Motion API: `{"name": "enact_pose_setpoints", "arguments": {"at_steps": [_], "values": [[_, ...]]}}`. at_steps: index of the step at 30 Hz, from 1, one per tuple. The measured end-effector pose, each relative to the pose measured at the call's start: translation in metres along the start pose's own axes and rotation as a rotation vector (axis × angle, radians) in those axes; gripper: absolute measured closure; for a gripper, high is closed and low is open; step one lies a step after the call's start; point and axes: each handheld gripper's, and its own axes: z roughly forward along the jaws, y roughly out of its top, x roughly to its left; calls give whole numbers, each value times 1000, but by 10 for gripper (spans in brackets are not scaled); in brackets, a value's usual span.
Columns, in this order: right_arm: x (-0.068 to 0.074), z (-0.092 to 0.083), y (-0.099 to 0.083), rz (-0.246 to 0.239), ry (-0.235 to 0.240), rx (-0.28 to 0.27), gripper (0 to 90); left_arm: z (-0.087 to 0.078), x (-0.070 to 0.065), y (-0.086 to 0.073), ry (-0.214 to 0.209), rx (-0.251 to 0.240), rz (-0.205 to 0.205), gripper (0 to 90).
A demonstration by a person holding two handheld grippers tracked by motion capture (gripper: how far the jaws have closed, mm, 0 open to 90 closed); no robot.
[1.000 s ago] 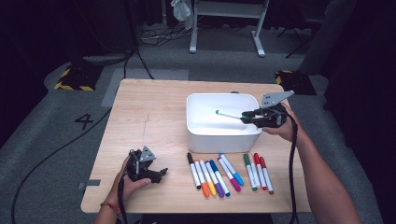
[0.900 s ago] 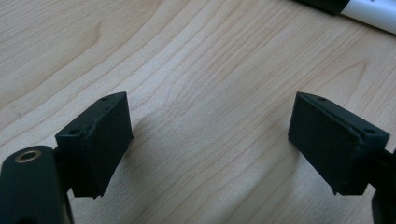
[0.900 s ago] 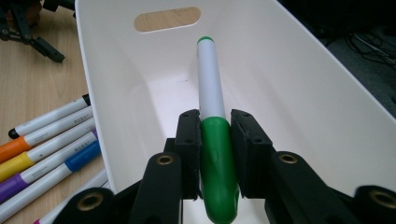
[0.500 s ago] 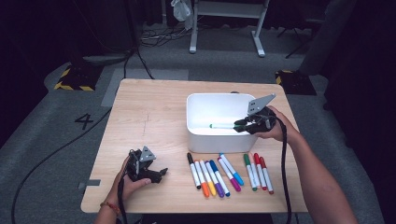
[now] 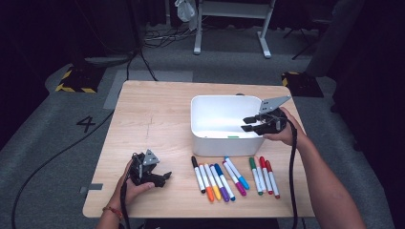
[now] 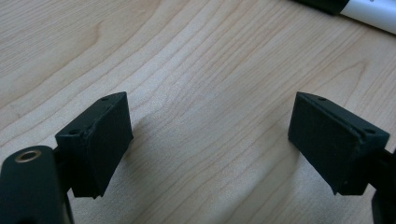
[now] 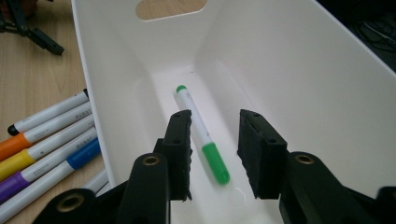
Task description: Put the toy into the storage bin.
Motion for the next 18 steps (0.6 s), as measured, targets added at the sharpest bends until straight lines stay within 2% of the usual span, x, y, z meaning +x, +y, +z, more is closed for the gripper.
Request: {"name": "enact_pose_setpoints", "arguments": {"at_steps": [3,4,5,7,8,9,11,12,14,18], "values": [[0,-10,-2,25,-52,-27,589,0,0,0,0,0,0,137],[0,-10,-2,25,-52,-27,589,0,0,0,0,0,0,137],[-1,-17,-5,44,-78,-52,580,0,0,0,0,0,0,137],[-1,-21,-6,51,-89,-66,564,0,0,0,0,0,0,137],[-1,-29,-9,80,-114,-91,545,0,0,0,0,0,0,137],[-1,-33,-11,85,-122,-103,534,0,0,0,0,0,0,137],[-2,-37,-13,88,-129,-110,528,0,0,0,0,0,0,137],[-1,-43,-16,99,-153,-116,518,0,0,0,0,0,0,137],[-1,-45,-18,103,-160,-120,512,0,0,0,0,0,0,137],[2,-59,-29,134,-212,-137,478,0,0,0,0,0,0,137]]}}
